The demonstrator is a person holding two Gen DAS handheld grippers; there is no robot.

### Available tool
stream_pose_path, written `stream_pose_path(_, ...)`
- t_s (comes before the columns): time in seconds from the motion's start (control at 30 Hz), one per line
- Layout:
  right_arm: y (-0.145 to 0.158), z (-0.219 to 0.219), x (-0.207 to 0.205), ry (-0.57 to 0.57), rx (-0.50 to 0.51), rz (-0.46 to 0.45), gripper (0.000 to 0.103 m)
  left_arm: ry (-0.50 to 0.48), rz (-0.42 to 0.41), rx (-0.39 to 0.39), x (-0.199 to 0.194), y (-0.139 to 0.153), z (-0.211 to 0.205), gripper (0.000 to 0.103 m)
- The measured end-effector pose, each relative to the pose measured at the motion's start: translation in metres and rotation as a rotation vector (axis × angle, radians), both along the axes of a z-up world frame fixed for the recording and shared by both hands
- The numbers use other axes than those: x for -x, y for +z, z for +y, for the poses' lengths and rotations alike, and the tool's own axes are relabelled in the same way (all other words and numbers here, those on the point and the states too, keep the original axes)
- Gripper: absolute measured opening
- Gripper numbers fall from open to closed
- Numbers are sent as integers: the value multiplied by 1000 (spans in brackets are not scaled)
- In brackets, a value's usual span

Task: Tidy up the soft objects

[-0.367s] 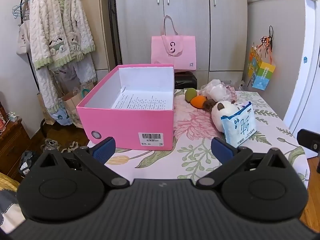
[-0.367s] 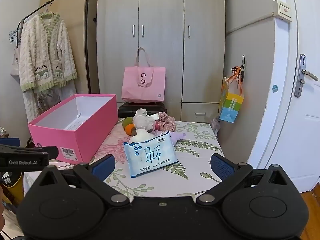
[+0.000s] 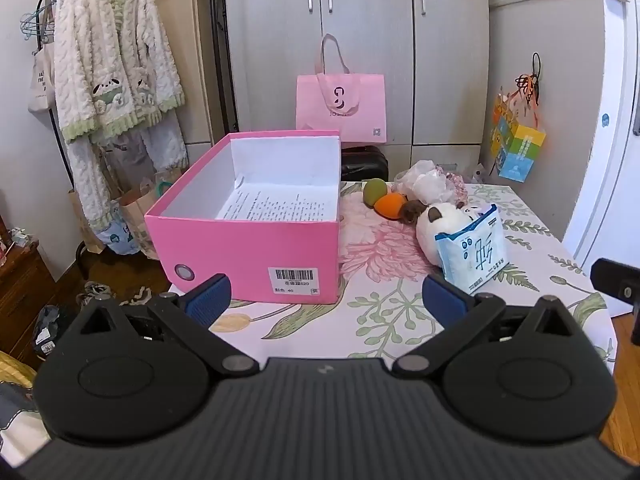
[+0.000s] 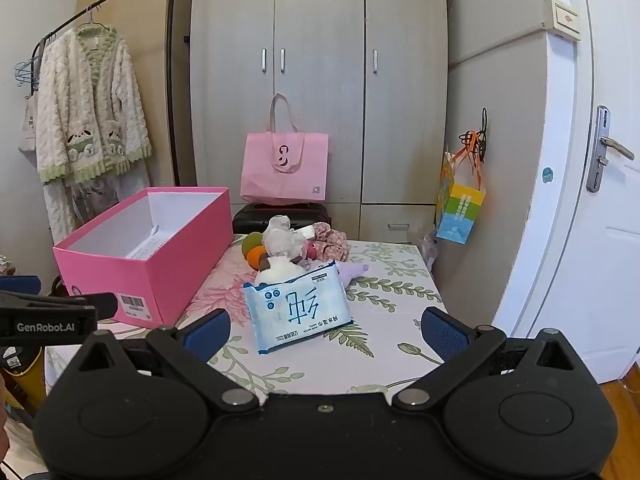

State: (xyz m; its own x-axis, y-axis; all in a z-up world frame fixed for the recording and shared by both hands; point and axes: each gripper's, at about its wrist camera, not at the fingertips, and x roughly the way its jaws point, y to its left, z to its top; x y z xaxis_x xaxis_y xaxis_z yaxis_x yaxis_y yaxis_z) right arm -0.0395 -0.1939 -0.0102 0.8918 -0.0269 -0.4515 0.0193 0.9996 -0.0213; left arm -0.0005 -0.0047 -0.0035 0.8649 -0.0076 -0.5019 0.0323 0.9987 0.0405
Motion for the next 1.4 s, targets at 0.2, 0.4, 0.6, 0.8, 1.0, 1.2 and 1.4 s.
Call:
stream_pose_path(0.2,-6,-5,-5,-8,-6,14,103,-43,-20,0,2,2,-4,103)
stream_pose_path(0.4,1,-3,2,-27,-4,6,103,-27,-24,13,5,1,-6,103)
stream_pose_path(0.6,-1,-6,4,-26,-4,10,103,-24,-26,16,4,0,-5,103)
stream_pose_path(0.8,-2,-5,2,-27,2,17,103,-30,-44,19,4,-3,-1,103)
stream_pose_path(1.0,-4,-3,0,-29,9,26,103,-25,-83,15,6,-6,2,103)
stream_pose_path(1.2,-5,-3,-2,-22,11,33,103,-8,-117,8,7,-9,3,103)
stream_pose_path(1.4,-6,-2,-2,-20,10,38,103,-44,-105,20,8,-9,6,103)
